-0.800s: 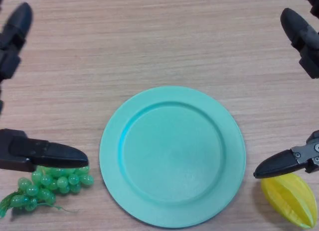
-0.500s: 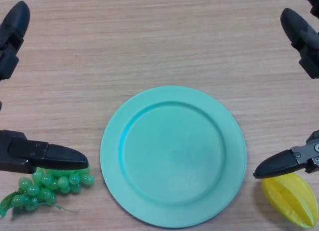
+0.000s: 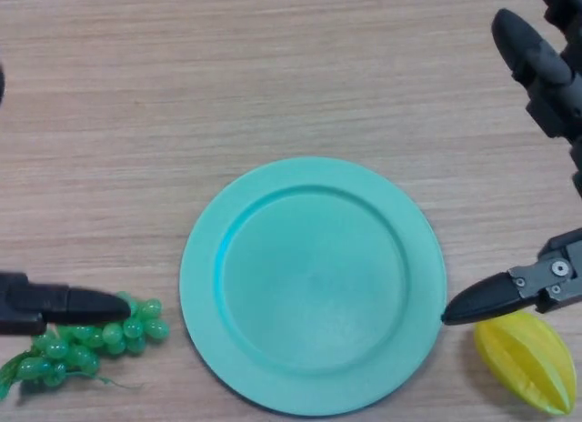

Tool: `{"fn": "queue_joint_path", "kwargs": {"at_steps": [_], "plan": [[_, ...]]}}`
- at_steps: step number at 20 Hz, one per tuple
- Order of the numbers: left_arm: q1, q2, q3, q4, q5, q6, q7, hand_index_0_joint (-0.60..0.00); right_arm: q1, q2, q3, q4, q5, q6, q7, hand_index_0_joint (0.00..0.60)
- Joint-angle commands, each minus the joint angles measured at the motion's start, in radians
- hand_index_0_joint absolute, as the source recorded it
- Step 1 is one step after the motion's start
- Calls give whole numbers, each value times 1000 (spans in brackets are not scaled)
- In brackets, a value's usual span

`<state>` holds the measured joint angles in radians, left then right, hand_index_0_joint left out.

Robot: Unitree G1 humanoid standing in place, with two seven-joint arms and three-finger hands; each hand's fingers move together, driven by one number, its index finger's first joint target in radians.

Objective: Pick up the green grapes and place it on the plate

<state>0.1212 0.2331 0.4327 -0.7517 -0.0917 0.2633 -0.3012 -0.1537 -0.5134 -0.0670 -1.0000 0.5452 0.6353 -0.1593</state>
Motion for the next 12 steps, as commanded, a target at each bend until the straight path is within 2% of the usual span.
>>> {"fn": "queue_joint_path", "kwargs": {"at_steps": [1, 4, 6, 8, 11, 12], "plan": [[8, 20, 49, 14, 96, -205, -16, 0, -48, 4, -34, -47, -64, -71, 18, 0], [73, 5, 53, 177, 317, -331, -50, 0, -94, 46, 0, -47, -104, -18, 44, 0], [119, -14, 63, 237, 366, -343, -108, 0, -106, 66, 13, -47, -122, -8, 54, 0], [148, -28, 63, 318, 431, -402, -122, 0, -112, 76, 21, -47, -135, 1, 62, 0], [143, -24, 61, 430, 473, -469, -80, 0, -122, 85, 27, -47, -139, 8, 63, 0], [123, -21, 49, 464, 478, -459, -42, 0, -124, 83, 30, -47, -138, 4, 61, 0]]}}
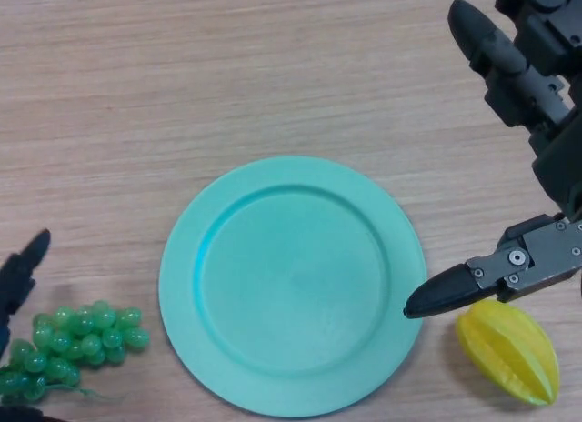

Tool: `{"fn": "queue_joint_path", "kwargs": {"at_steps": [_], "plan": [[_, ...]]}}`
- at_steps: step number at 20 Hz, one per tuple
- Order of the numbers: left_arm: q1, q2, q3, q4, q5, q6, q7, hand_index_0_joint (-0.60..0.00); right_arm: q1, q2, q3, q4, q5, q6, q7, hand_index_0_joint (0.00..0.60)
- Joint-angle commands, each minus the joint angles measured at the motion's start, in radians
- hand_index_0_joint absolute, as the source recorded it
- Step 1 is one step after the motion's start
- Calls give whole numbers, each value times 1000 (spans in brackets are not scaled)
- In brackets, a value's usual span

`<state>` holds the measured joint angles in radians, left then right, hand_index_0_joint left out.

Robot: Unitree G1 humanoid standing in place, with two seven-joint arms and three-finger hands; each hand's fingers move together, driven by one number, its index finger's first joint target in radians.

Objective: Pick up the green grapes and place it on the plate

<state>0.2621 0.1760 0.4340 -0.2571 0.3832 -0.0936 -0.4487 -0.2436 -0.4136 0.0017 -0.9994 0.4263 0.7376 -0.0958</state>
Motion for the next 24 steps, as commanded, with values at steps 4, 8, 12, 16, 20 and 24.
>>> {"fn": "queue_joint_path", "kwargs": {"at_steps": [4, 8, 12, 16, 20, 24], "plan": [[-21, 36, 20, -30, -46, -64, 137, -350, -33, -19, -36, -48, -10, -99, -10, 0], [-8, 88, -1, 87, 110, -216, 237, -600, -24, -33, -56, -48, 26, -112, -22, 0], [7, 96, 8, 93, 146, -237, 201, -600, -12, -50, -68, -48, 56, -128, -38, 0], [-9, 32, 54, -174, -157, 106, 50, -600, -12, -61, -71, -48, 74, -129, -52, 0], [-45, 15, 116, -453, -314, 333, 43, -600, -13, -75, -65, -48, 81, -138, -67, 0], [-71, 14, 20, -665, -327, 465, 43, -600, -13, -92, -65, -48, 102, -138, -87, 0]]}}
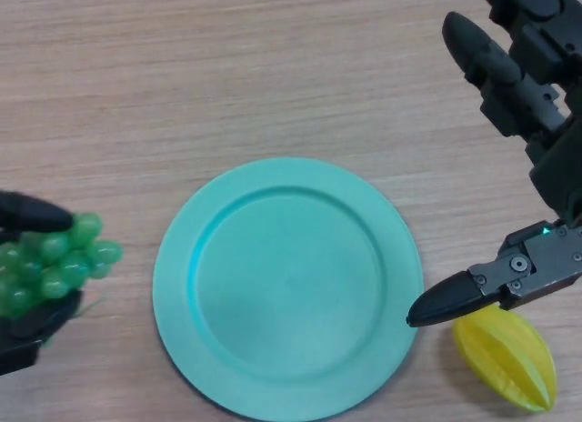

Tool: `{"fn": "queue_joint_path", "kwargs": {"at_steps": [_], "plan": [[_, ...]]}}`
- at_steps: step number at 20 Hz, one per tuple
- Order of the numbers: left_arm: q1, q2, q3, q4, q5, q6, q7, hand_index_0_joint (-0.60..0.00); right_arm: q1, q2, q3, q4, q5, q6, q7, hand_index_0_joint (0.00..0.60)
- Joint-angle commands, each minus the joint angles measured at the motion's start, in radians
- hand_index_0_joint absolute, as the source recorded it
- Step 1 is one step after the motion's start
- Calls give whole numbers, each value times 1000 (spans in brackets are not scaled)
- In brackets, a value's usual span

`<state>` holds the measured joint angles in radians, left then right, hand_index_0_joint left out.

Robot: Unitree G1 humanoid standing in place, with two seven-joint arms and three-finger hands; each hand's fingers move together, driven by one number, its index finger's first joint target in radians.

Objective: Pick up the green grapes and place it on the plate

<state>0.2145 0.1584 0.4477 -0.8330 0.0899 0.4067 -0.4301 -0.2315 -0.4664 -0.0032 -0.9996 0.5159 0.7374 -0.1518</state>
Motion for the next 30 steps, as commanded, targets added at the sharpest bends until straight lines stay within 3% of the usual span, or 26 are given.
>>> {"fn": "queue_joint_path", "kwargs": {"at_steps": [1, 5, 7, 8, 9, 12, 13, 14, 19, 23, 26, 30], "plan": [[-29, 32, -16, -108, -39, -50, 17, -600, -26, -41, -61, -48, 16, -138, -34, 0], [-56, 40, -129, -197, -19, -32, -13, -600, -25, -43, -58, -48, 11, -144, -36, 0], [-8, 58, -177, -205, 13, -132, -102, -600, -25, -39, -57, -48, 2, -142, -30, 0], [-16, 47, -181, -206, -15, -160, -123, -600, -24, -36, -59, -48, -3, -141, -25, 0], [-19, 45, -180, -205, -26, -162, -118, -550, -24, -36, -59, -48, -4, -141, -24, 0], [-32, 38, -176, -190, -132, -181, -52, -149, -14, -32, -64, -48, -15, -147, -14, 0], [-39, 39, -176, -183, -168, -176, -26, -50, -10, -27, -63, -48, -25, -148, -9, 0], [-50, 43, -176, -180, -193, -153, -2, 0, -10, -20, -60, -48, -34, -144, -4, 0], [-65, 53, -153, -181, -215, -144, 10, 0, -19, -10, -55, -48, -46, -129, 5, 0], [-120, 75, -43, -183, -318, -107, 56, 0, -23, 11, -54, -48, -70, -116, 26, 0], [-182, 122, 79, -175, -493, -28, 128, 0, -31, 10, -49, -48, -69, -108, 23, 0], [-180, 147, 147, -127, -603, -92, 185, 0, -37, -10, -54, -48, -38, -124, 4, 0]]}}
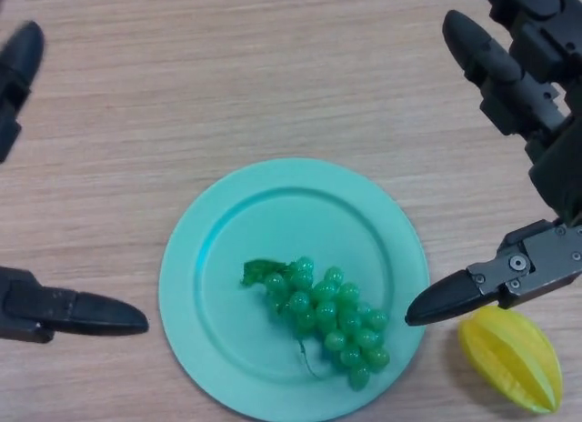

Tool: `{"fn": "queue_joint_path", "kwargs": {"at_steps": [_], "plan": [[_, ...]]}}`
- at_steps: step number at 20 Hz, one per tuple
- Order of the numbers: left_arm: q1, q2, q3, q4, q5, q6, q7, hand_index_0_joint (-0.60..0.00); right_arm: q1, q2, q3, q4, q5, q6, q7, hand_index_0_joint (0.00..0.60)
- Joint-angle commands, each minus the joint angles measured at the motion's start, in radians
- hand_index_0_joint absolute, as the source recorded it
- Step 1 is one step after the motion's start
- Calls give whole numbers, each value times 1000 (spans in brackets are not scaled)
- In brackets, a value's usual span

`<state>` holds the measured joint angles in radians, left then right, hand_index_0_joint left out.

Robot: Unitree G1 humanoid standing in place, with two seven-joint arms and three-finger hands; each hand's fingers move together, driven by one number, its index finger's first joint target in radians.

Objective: Pick up the green grapes and place it on the plate

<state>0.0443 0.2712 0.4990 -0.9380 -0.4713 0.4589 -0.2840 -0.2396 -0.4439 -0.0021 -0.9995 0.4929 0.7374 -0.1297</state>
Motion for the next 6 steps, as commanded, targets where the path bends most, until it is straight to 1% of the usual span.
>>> {"fn": "queue_joint_path", "kwargs": {"at_steps": [1, 2, 4, 6], "plan": [[-9, 41, 99, -19, -61, -141, 50, 0, -29, -41, -54, -48, -7, -129, -28, 0], [-10, 55, 106, -18, -106, -118, 76, 0, -33, -64, -48, -48, 12, -138, -53, 0], [-10, 72, 103, -33, -129, -89, 105, 0, -34, -78, -42, -48, 33, -163, -80, 0], [-9, 77, 98, -41, -141, -73, 113, 0, -28, -79, -36, -48, 35, -183, -94, 0]]}}
